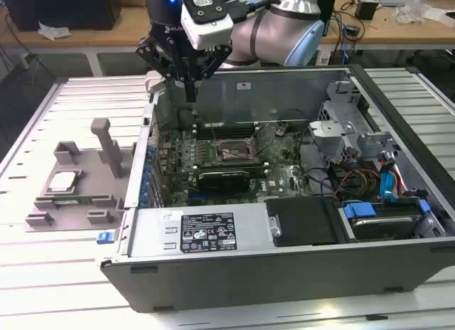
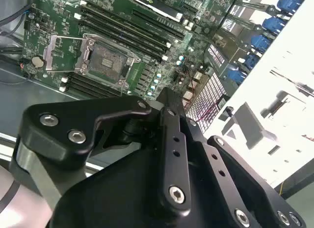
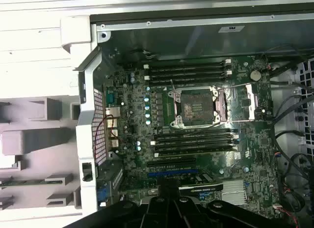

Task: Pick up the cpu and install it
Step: 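Reach for the cpu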

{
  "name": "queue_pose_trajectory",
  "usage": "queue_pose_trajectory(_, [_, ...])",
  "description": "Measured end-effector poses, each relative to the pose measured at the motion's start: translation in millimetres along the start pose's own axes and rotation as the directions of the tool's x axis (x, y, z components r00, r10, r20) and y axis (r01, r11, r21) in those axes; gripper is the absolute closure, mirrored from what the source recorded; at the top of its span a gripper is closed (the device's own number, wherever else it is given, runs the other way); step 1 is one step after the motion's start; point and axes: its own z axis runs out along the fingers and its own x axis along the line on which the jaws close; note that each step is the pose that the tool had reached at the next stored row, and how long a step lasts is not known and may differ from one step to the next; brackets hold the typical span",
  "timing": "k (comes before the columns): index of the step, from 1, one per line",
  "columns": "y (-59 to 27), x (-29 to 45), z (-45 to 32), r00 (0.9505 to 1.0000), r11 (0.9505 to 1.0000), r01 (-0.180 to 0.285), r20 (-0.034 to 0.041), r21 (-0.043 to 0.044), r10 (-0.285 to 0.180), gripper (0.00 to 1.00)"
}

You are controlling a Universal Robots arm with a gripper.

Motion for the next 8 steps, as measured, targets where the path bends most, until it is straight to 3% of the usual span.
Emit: queue_pose_trajectory(8, [0.0,0.0,0.0,1.0000,1.0000,0.000,0.0000,0.0000,0.000,0.89])
